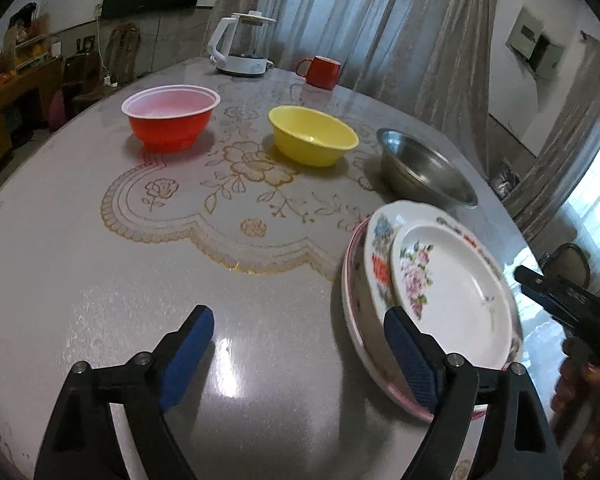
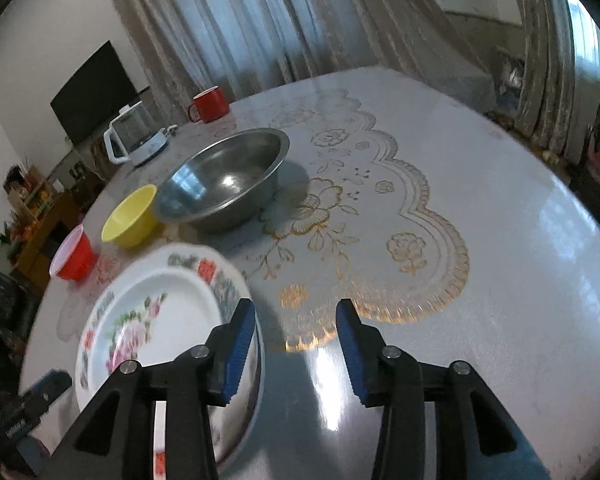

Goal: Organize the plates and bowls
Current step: 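Move both grippers to the rim of the steel basin, then close both grippers on the steel basin rim and lift it, then carry the steel basin with both grippers away from the plate stack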

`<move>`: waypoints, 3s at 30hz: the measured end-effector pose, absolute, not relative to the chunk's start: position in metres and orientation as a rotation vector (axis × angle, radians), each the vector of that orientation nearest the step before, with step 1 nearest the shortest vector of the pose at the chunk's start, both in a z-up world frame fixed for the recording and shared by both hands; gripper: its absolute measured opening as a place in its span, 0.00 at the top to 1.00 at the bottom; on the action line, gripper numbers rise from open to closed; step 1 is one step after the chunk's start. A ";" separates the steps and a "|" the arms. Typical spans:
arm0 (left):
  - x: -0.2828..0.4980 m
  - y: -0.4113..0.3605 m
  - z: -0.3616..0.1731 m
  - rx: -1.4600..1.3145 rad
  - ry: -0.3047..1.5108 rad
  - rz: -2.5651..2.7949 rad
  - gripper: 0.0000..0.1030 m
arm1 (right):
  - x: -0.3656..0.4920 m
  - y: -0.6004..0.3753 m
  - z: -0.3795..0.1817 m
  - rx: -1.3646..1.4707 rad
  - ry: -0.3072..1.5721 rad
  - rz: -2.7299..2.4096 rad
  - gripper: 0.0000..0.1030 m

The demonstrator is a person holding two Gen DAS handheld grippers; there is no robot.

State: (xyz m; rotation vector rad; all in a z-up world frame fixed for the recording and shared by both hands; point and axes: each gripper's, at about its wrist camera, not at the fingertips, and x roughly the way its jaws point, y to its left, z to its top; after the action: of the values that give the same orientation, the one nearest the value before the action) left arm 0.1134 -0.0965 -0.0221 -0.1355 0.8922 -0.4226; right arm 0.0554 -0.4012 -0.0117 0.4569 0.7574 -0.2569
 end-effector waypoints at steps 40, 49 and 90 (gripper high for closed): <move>0.250 -0.226 0.025 0.035 0.864 -0.578 0.15 | 0.194 -0.467 -0.056 0.599 0.738 0.004 0.80; 0.274 -0.286 0.011 0.212 0.878 -0.580 0.45 | 0.193 -0.464 -0.055 0.576 0.745 -0.019 0.82; 0.170 -0.243 0.061 0.124 0.623 -0.685 0.76 | 0.106 -0.414 0.026 0.230 0.427 0.011 0.82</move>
State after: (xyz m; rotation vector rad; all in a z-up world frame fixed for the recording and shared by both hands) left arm 0.1703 -0.2433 0.0610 0.1238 0.6226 -0.6849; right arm 0.1061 -0.4139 0.0262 0.2304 0.4270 0.0109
